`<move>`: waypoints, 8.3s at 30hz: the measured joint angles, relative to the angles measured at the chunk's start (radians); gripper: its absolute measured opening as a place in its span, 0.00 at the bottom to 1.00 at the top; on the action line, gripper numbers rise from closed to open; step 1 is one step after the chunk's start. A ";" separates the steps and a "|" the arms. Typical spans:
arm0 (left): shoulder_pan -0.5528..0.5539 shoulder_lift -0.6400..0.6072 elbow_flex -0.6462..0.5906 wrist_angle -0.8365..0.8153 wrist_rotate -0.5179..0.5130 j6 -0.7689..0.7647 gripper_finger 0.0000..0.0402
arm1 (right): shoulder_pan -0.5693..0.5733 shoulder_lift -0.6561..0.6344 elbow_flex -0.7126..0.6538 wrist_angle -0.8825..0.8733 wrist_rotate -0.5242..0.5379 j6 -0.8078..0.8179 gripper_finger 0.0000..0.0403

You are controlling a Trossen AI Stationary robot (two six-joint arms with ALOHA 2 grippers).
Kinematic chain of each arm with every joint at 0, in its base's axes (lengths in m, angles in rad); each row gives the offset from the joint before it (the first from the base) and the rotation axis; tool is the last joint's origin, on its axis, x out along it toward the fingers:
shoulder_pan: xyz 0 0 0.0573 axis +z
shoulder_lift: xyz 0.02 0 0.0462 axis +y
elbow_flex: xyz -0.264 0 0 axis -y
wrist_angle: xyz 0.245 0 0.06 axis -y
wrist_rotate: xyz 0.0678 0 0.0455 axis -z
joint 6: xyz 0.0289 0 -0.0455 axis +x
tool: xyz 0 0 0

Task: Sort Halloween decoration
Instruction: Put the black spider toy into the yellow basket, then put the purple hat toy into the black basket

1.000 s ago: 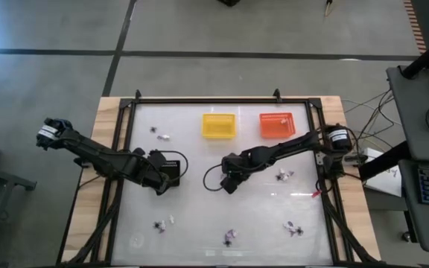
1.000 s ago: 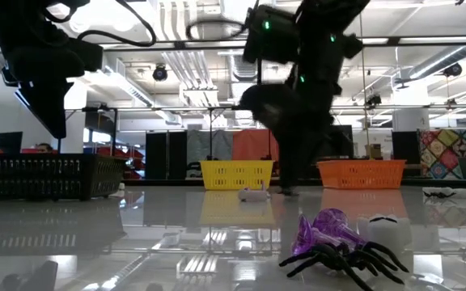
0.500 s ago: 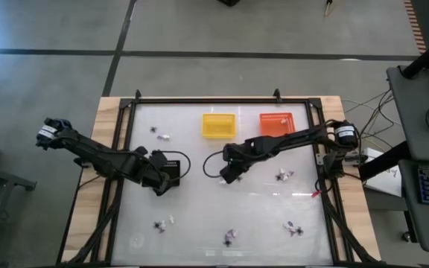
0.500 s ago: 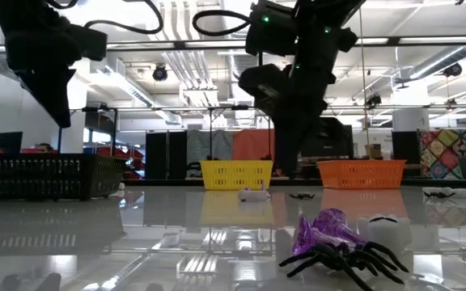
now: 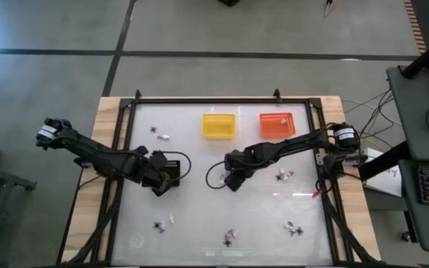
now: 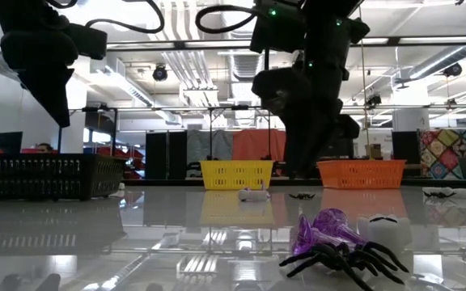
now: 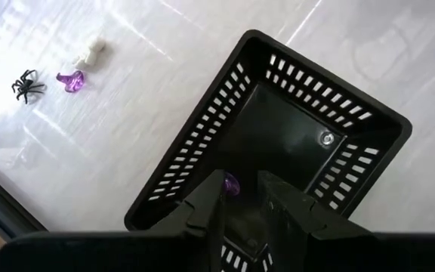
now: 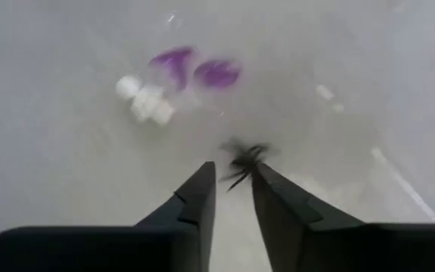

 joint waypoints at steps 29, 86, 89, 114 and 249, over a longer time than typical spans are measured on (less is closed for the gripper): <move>0.000 0.000 0.002 0.000 0.000 0.023 0.16 | -0.009 0.126 0.002 -0.018 -0.008 -0.014 0.22; 0.000 -0.227 0.062 -0.218 -0.219 0.054 0.16 | -0.435 0.105 0.330 -0.024 0.001 -0.282 0.02; 0.000 -0.227 0.062 -0.219 -0.227 0.034 0.16 | -0.483 0.109 0.329 -0.024 -0.011 -0.305 0.02; 0.002 -0.184 0.066 -0.197 -0.219 -0.167 0.16 | -0.544 0.111 0.314 0.022 -0.130 -0.696 0.05; 1.074 0.410 0.037 0.252 0.271 0.344 0.11 | -0.543 0.110 0.347 -0.112 -0.130 -0.734 0.24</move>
